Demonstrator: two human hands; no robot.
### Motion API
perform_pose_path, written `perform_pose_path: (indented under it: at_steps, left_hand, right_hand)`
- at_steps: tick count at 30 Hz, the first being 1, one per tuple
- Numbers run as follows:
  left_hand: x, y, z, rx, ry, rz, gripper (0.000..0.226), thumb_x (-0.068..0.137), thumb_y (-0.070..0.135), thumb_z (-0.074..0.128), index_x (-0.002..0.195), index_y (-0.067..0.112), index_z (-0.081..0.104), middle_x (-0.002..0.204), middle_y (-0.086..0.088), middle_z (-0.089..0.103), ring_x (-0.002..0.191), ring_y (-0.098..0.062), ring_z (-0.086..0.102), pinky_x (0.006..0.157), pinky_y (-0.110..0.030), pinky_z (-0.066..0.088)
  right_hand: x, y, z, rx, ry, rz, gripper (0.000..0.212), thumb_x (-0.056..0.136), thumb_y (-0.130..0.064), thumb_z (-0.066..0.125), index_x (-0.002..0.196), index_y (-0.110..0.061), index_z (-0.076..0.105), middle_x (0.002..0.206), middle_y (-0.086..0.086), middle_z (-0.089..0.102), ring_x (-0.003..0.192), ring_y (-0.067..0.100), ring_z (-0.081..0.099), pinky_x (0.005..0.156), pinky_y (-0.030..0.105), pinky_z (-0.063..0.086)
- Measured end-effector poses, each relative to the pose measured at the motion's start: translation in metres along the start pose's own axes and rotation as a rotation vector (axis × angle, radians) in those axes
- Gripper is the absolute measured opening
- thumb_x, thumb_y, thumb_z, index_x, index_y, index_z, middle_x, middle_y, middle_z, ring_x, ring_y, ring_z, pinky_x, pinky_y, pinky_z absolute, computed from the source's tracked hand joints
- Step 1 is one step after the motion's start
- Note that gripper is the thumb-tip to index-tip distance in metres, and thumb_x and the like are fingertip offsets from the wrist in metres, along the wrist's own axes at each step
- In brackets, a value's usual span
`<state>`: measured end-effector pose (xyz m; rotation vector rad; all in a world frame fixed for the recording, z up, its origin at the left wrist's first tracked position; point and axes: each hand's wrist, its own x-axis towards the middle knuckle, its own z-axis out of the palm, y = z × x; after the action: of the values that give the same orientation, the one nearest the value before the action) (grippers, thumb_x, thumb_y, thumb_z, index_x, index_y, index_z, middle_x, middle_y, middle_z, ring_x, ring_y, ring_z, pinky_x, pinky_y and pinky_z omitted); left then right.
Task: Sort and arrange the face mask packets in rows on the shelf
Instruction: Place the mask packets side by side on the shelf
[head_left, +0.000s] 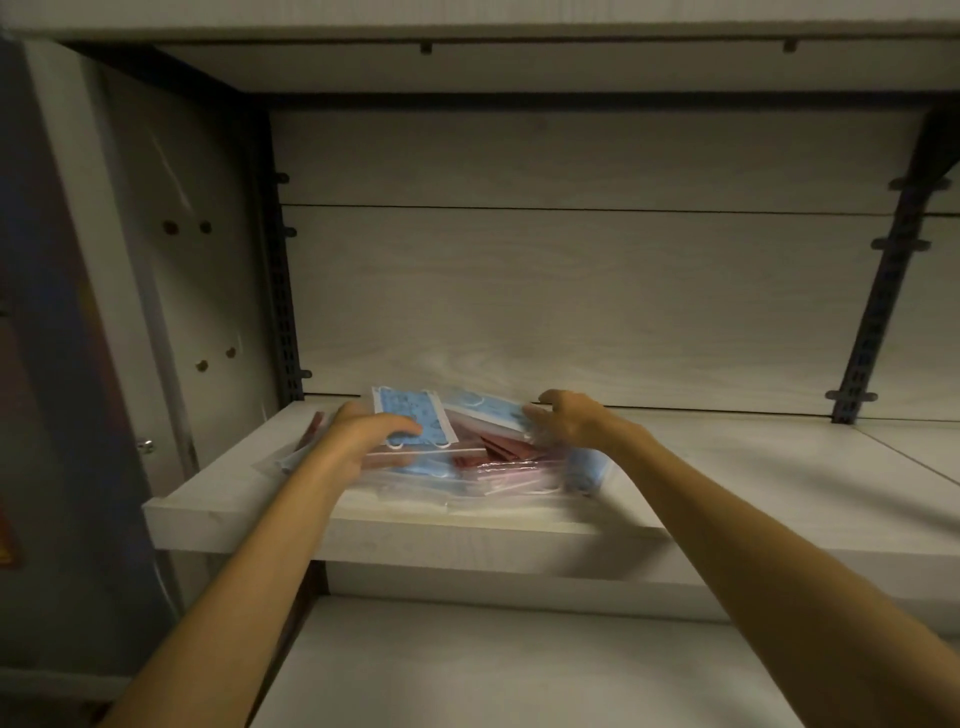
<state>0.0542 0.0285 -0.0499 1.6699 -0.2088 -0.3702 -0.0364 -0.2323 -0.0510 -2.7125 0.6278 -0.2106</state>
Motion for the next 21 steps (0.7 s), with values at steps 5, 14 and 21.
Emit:
perform_pose_path:
  at_steps: [5,14,21]
  left_hand:
    - [0.001,0.001,-0.008,-0.05,-0.026,-0.022,0.032,0.076,-0.007,0.076,0.104,0.005,0.066,0.103,-0.018,0.072,0.093,-0.031,0.071,0.081,-0.044,0.061]
    - [0.004,0.002,-0.015,0.031,-0.063,-0.024,0.039,0.084,-0.01,0.064,0.123,-0.003,0.063,0.109,-0.019,0.072,0.1,-0.032,0.07,0.094,-0.047,0.055]
    - [0.002,0.006,-0.018,0.031,-0.113,-0.035,0.032,0.087,-0.011,0.063,0.118,-0.004,0.063,0.116,-0.019,0.069,0.11,-0.032,0.066,0.101,-0.046,0.05]
  right_hand:
    - [-0.001,-0.001,-0.004,-0.09,-0.034,0.157,0.089,0.067,-0.088,0.057,0.119,-0.016,0.064,0.129,0.01,0.059,0.124,0.033,0.047,0.105,0.046,0.034]
    - [-0.011,0.001,-0.028,0.317,-0.093,0.305,0.074,0.058,-0.044,0.093,0.115,-0.008,0.064,0.113,0.007,0.059,0.099,0.026,0.054,0.079,0.035,0.044]
    - [-0.027,0.012,-0.034,0.79,-0.213,0.525,0.03,0.066,-0.012,0.09,0.084,-0.006,0.066,0.075,0.005,0.058,0.059,0.011,0.046,0.054,0.021,0.044]
